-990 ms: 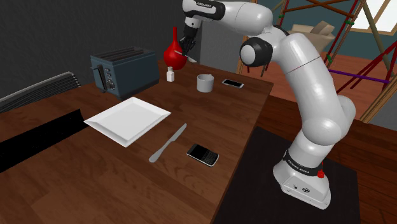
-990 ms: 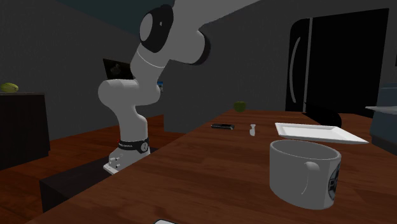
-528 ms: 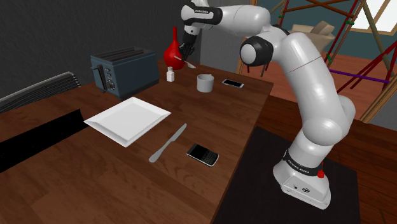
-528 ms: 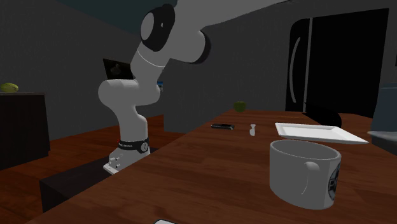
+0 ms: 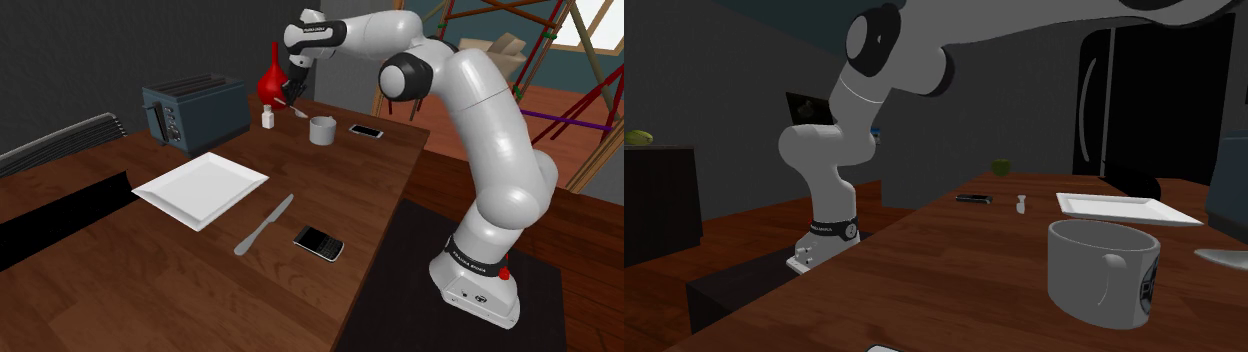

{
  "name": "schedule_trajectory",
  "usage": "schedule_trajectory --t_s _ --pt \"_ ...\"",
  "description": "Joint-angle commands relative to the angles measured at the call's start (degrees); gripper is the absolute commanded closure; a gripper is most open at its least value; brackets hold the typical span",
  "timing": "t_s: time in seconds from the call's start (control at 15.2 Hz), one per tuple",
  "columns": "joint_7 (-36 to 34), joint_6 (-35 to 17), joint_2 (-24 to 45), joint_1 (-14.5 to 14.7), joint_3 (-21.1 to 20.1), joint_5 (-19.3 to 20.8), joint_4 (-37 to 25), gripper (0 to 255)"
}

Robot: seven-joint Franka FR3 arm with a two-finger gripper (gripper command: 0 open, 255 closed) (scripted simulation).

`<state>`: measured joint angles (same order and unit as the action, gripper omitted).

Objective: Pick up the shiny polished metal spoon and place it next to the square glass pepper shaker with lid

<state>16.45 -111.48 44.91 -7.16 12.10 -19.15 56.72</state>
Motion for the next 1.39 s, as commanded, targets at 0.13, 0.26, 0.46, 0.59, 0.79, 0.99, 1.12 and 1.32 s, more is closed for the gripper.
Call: schedule_trajectory --t_s 0.13,0.26,0.46,0.59,0.79,0.99,1.12,1.32 --pt "0.58 -2.72 0.33 0.26 -0.13 -0.27 2.43 255" --pt "0.91 -4.09 0.50 0.36 -0.20 -0.43 3.67 255" --pt "1.38 -6.06 0.88 0.48 -0.33 -0.68 5.31 255" --pt "1.69 -7.32 1.22 0.53 -0.43 -0.86 6.26 255" --pt "2.16 -9.17 1.86 0.59 -0.60 -1.15 7.52 255" --pt "2.16 -9.17 1.85 0.59 -0.60 -1.15 7.52 255" --pt "2.16 -9.17 1.86 0.59 -0.60 -1.15 7.52 255" --pt "2.16 -9.17 1.86 0.59 -0.60 -1.15 7.52 255"
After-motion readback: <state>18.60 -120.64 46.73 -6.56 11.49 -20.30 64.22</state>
